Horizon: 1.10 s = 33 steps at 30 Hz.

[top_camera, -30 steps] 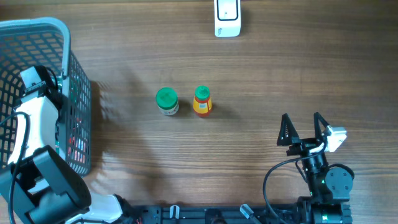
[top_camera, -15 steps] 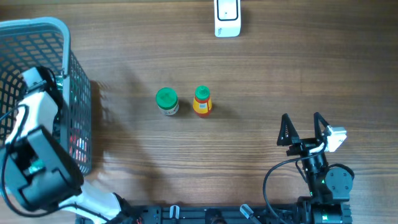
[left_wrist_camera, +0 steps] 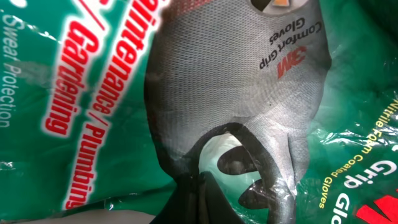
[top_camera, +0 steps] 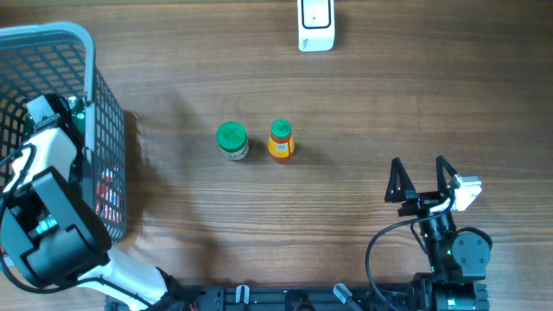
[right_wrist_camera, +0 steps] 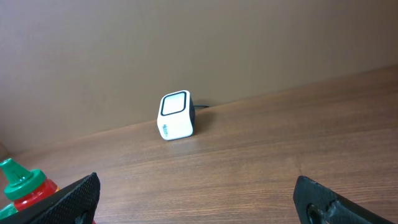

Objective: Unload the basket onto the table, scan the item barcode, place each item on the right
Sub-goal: 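Reach the left gripper into the basket and grasp the green glove pack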

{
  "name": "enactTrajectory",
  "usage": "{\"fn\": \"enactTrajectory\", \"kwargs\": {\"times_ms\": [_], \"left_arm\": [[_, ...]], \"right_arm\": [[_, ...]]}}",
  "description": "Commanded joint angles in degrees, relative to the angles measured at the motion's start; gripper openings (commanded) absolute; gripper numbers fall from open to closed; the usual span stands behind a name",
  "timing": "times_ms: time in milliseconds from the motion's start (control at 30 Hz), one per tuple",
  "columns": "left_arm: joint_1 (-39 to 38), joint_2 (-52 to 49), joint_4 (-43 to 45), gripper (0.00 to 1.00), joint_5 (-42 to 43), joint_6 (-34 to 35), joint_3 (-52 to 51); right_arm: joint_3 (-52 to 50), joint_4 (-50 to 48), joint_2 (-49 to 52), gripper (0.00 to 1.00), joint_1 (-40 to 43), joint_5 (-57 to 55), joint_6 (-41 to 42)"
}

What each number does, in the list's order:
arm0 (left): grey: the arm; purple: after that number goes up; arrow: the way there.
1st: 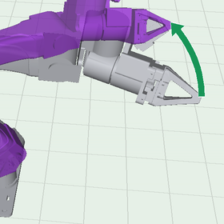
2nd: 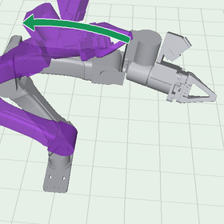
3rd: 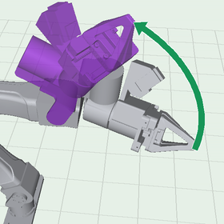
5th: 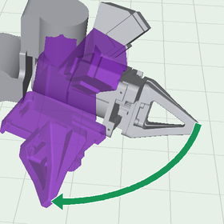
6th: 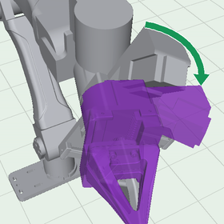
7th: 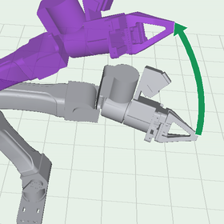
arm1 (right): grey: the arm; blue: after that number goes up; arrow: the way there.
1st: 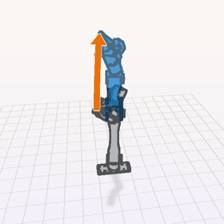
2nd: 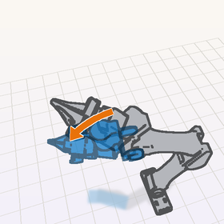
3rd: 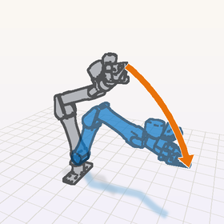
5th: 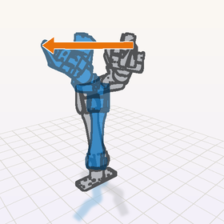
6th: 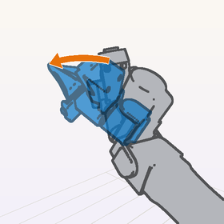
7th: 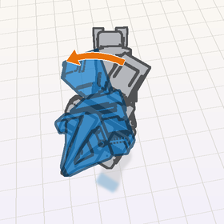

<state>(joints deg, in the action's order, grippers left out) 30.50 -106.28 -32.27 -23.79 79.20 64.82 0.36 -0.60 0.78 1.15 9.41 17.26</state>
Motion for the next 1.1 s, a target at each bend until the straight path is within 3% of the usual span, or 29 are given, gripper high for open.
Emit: {"fn": "enactTrajectory", "kwargs": {"times_ms": [0, 167, 200, 233, 267, 300, 600, 767, 933, 1067], "left_arm": [[0.15, -1.09, 0.33, 0.04, 5.53, -3.21, -1.46], [0.15, 8.13, 0.04, 0.04, 7.69, -10.25, -0.68], [0.15, 9.9, -0.44, 0.26, 7.72, -9.99, -0.68], [0.15, 11.45, -0.83, 0.66, 7.98, -9.01, -0.68], [0.15, 12.44, -1.29, 0.94, 8.41, -6.84, -0.68], [0.15, 12.81, -1.97, 1.0, 9.03, -3.48, -0.68], [-0.15, 6.58, -2.27, 1.0, 13.68, 28.06, -0.96], [-1.29, 2.1, 2.75, 1.0, 13.94, 34.01, -0.96], [-1.31, -1.27, 1.68, 1.0, 12.72, 43.12, -0.96], [0.31, -4.22, -1.01, 1.0, 12.13, 44.26, -0.96]], "right_arm": [[-0.07, -0.15, -0.35, 1.0, -0.44, 0.85, -0.17], [-0.07, -0.15, -0.35, 1.0, -0.44, 0.85, -0.17], [-0.07, -0.15, -0.35, 1.0, -0.44, 0.85, -0.2], [-0.07, -0.15, -0.35, 1.0, -0.44, 0.85, -0.2], [-0.07, -0.15, -0.35, 1.0, -0.44, 0.85, -0.17], [-0.07, -0.15, -0.35, 1.0, -0.44, 0.85, -0.15], [-0.07, -0.15, -0.35, 1.0, -0.44, 0.85, -0.17], [-0.07, -0.15, -0.35, 1.0, -0.44, 0.85, -0.17], [-0.07, -0.15, -0.35, 1.0, -0.44, 0.85, -0.17], [-0.07, -0.15, -0.35, 1.0, -0.44, 0.85, -0.2]]}}
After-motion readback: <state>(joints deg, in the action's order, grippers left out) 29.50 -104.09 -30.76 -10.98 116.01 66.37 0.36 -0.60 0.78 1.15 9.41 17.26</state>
